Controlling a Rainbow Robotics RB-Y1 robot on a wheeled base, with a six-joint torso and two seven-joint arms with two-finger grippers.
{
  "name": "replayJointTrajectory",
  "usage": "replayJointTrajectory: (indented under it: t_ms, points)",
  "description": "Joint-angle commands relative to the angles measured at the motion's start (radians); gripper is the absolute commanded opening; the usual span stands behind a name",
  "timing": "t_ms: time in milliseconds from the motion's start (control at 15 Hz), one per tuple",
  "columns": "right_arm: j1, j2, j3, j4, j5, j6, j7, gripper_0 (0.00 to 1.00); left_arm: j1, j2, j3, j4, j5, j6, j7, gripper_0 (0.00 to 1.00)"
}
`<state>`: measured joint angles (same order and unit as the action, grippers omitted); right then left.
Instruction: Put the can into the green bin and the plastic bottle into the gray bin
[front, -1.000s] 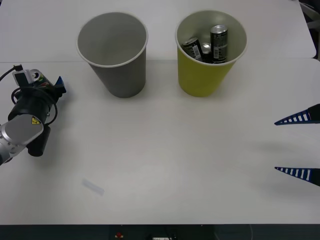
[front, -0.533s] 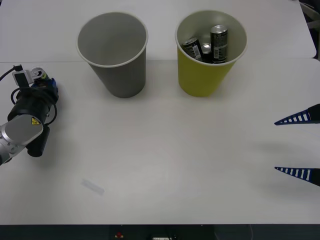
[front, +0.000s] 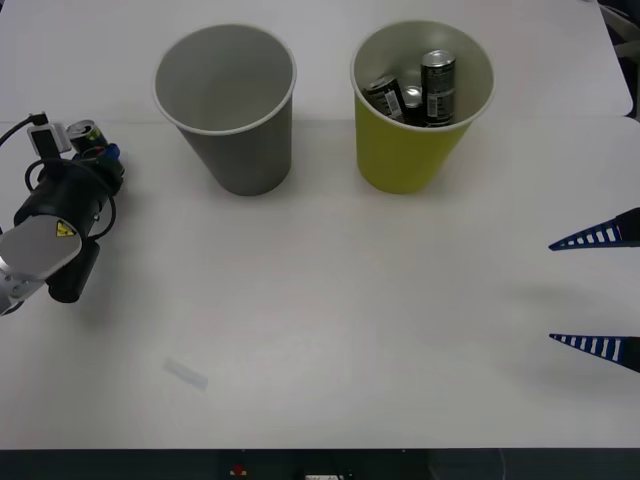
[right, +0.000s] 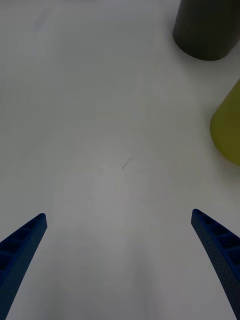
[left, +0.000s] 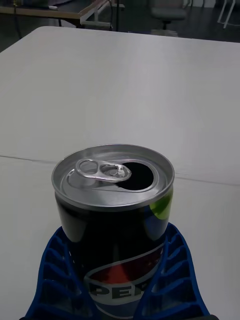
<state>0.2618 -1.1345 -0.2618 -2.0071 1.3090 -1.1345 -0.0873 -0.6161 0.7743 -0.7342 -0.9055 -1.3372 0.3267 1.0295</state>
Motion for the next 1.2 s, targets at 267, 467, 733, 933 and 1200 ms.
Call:
replayJointTrajectory:
  t_ms: [267,467,733,933,1200]
  points:
    - [0.0,0.0,0.0,0.0,0.0,0.0,0.0,1.0,0.162,0.036,0.289,-0.211,-0.189,-0.235,0.001,0.0]
    - [0.0,0.0,0.0,0.0,0.0,0.0,0.0,1.0,0.282,0.083,0.404,-0.394,-0.218,-0.35,-0.012,0.0]
    - [0.0,0.0,0.0,0.0,0.0,0.0,0.0,1.0,0.411,0.135,0.492,-0.576,-0.218,-0.445,-0.031,0.0]
    - [0.0,0.0,0.0,0.0,0.0,0.0,0.0,1.0,0.546,0.158,0.67,-0.737,-0.215,-0.647,-0.063,0.0]
    - [0.0,0.0,0.0,0.0,0.0,0.0,0.0,1.0,0.673,0.163,0.881,-0.826,-0.014,-0.957,-0.227,0.0]
